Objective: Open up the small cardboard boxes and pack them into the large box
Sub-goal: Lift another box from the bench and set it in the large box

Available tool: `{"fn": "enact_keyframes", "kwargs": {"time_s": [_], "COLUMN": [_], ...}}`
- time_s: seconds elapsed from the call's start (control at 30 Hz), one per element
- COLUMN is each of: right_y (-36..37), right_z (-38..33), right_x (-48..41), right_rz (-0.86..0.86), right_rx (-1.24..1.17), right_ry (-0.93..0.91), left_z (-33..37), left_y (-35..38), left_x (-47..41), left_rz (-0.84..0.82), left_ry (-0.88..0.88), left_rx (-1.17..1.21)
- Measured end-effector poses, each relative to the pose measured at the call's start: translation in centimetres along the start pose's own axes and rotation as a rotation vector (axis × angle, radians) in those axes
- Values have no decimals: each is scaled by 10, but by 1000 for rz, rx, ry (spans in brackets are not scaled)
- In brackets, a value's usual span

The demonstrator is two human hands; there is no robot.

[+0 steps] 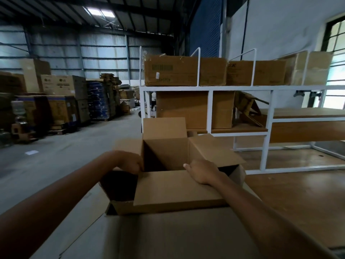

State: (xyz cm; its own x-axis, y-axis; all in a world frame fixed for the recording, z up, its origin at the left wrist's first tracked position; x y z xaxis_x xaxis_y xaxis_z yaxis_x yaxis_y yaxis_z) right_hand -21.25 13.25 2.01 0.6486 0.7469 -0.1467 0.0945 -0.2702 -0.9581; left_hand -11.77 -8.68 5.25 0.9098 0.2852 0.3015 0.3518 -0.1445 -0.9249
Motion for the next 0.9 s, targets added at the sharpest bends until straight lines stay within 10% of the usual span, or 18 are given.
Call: {"fn": "enact_keyframes", "kwargs": {"time_s": [0.3,0.57,0.9], "right_y": [-17,-132,-235], "right_z": [2,17,94], "right_x": [49,168,341], "right_rz": [-4,521,921], "right_rx": [43,229,383], "right_ry": [-64,-59,4], "left_z": [70,174,330], "left_y": [-27,-126,-194], "left_x": [30,111,179], "left_rz": [250,996,1237], "left_ry": [56,293,613], "left_rx": [365,419,578]}}
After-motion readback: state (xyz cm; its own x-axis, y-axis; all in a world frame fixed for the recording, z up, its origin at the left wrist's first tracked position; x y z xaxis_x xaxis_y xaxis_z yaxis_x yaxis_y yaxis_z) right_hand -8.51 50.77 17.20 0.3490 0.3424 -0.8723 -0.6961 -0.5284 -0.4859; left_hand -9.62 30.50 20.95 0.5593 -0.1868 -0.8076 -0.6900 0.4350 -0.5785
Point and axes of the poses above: each hand's wrist, its own x-axis away from the middle knuckle, its own y-axis out of the palm, z = x × y, the point moved 5 cm from there along -x, towards the middle knuckle, and after that the axes turned 11 degrees about -y, right-handed, at the moved point
